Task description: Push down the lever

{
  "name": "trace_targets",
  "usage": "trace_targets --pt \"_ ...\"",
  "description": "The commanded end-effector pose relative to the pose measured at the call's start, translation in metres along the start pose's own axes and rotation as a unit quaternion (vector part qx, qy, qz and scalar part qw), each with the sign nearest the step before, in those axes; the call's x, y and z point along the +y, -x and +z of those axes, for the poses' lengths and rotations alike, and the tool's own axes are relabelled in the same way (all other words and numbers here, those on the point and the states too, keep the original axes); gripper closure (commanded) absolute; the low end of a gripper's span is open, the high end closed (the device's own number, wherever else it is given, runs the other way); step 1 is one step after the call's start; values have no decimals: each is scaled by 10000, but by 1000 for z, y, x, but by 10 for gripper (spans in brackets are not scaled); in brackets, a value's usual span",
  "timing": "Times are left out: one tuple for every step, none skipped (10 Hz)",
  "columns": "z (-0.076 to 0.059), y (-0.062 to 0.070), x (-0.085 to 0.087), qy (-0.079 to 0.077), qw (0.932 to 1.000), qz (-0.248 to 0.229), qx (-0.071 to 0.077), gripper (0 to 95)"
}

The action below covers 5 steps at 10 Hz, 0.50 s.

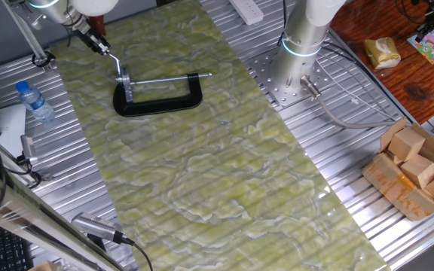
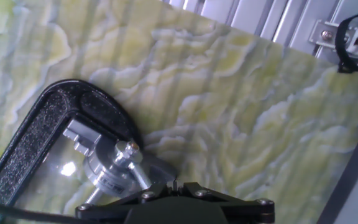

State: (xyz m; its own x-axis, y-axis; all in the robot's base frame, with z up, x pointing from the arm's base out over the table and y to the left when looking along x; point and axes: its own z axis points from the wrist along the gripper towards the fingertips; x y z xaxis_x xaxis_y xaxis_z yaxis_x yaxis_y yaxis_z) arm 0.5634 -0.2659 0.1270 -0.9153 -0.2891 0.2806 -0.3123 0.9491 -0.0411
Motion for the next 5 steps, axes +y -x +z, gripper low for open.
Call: trace_targets --pt "9 -3 -3 -31 10000 -26 -28 950" --pt "12 -4 -6 -40 10000 -43 -32 950" --pt "15 -3 -9 -37 10000 -60 -45 950" --pt "17 -3 -11 -36 10000 -58 -47 950" --pt "19 -2 -12 -37 10000 -58 -49 950"
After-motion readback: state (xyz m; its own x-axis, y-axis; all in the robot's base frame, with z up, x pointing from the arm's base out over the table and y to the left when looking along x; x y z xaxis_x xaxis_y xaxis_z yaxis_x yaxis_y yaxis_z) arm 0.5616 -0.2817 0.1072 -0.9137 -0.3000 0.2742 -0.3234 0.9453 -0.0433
